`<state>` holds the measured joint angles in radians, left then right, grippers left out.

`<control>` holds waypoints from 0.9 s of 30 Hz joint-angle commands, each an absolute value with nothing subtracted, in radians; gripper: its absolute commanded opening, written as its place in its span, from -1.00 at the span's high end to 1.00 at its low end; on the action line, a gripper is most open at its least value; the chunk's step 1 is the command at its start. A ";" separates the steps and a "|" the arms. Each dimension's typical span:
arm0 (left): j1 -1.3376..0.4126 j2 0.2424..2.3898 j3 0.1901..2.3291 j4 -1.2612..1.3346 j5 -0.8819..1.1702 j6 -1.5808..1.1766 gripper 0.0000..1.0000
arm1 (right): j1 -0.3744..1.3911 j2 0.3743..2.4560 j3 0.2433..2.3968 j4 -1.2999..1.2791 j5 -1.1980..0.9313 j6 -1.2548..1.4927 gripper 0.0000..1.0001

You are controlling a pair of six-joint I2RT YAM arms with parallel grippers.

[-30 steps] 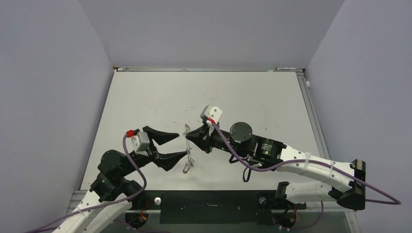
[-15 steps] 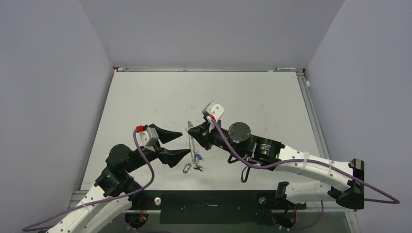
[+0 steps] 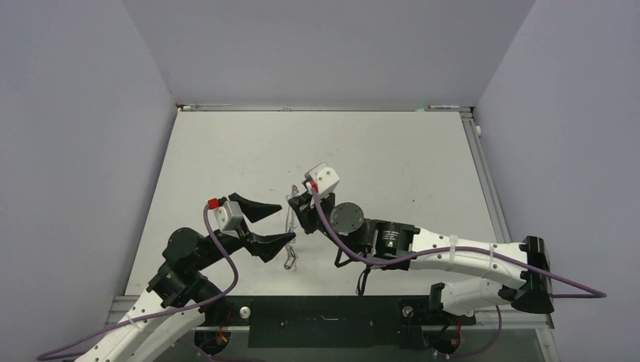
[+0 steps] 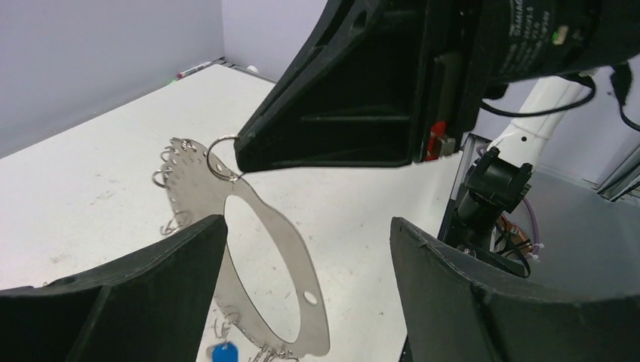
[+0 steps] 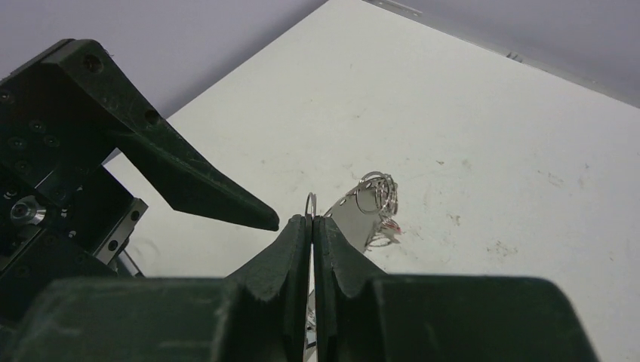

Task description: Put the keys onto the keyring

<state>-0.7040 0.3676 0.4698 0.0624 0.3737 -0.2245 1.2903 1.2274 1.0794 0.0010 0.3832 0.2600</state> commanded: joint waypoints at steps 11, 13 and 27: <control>-0.700 0.410 0.486 0.092 0.315 -0.168 -0.08 | 1.399 1.282 1.203 0.020 0.644 0.253 0.90; -0.701 0.405 0.486 0.080 0.311 -0.161 0.07 | 1.400 1.271 1.202 0.020 0.631 0.258 0.89; -0.701 0.384 0.488 0.056 0.300 -0.137 0.97 | 1.402 1.240 1.207 -0.035 0.599 0.290 0.90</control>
<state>-0.7033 0.3954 0.4698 0.0502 0.3004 -0.1513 1.3956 1.2785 1.1568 -0.0429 0.5941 0.2752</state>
